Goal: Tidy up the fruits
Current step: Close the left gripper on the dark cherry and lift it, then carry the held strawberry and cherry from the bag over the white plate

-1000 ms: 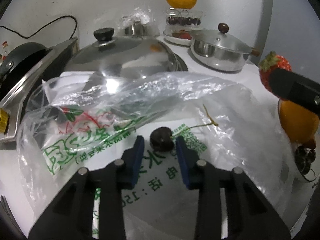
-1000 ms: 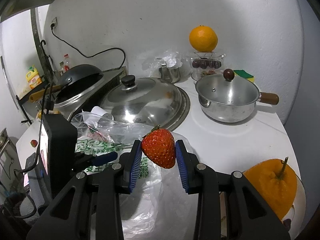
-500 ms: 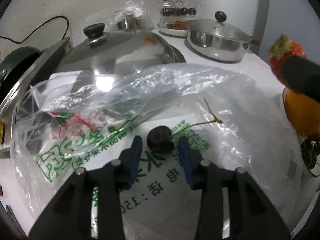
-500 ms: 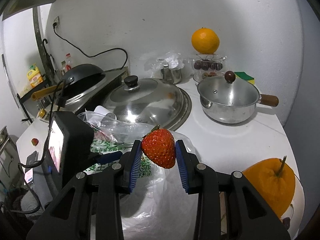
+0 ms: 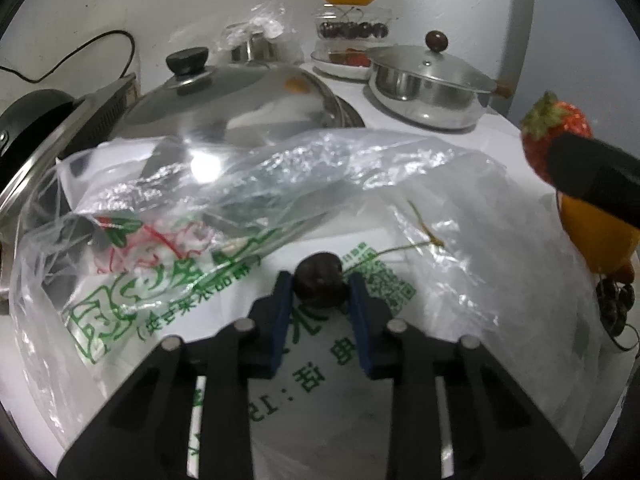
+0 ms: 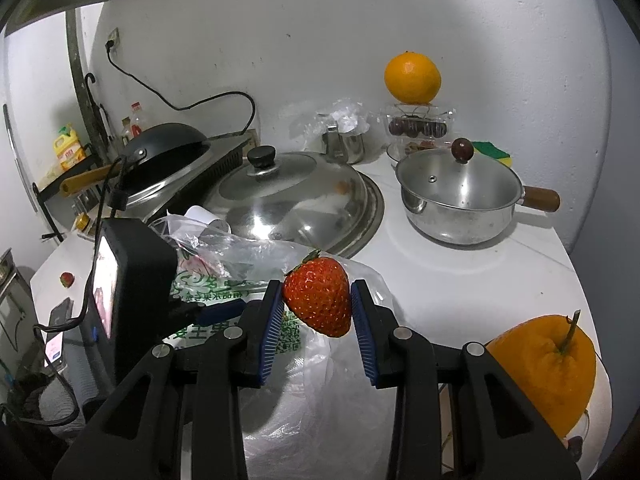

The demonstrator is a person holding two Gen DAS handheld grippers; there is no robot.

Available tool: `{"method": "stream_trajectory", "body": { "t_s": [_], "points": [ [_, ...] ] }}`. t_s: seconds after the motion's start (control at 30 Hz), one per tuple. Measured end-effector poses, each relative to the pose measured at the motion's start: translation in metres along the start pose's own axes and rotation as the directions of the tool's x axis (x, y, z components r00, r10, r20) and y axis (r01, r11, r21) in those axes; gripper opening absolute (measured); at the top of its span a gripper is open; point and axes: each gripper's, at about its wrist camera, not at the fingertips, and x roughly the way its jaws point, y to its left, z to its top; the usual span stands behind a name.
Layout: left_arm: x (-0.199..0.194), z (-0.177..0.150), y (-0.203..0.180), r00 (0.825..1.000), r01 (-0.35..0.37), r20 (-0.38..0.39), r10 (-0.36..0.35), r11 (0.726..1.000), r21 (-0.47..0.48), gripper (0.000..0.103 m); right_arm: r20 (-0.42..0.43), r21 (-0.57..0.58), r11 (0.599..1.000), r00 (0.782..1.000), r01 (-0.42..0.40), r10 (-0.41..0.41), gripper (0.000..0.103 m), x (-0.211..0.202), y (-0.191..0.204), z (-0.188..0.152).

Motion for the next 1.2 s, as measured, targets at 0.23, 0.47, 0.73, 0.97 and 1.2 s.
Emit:
{"method": "stream_trajectory", "body": {
  "t_s": [0.23,0.47,0.73,0.97,1.2],
  "points": [
    [-0.007,0.001,0.001,0.999,0.033,0.022,-0.033,0.999,0.002,0.029,0.001,-0.01,1.0,1.0,0.01,-0.01,0.037,0.0,0.003,0.0],
    [-0.024,0.002,0.001,0.998,0.035,0.054,-0.034,0.999,-0.004,0.029,0.014,-0.012,0.999,0.999,0.029,-0.029,0.037,-0.004,0.003,-0.001],
    [-0.055,0.001,-0.001,0.994,0.03,0.105,-0.028,0.999,-0.02,0.029,0.034,-0.025,0.999,0.999,0.04,-0.04,0.037,-0.024,0.008,-0.003],
    [-0.091,-0.005,-0.005,0.987,0.026,0.161,-0.02,0.999,-0.035,0.029,0.05,-0.03,0.998,0.997,0.056,-0.055,0.037,-0.046,0.01,-0.011],
    [-0.12,-0.013,-0.019,0.979,0.024,0.205,-0.018,0.999,-0.027,0.029,0.062,-0.038,0.997,0.996,0.069,-0.066,0.037,-0.072,0.01,-0.023]
  ]
}}
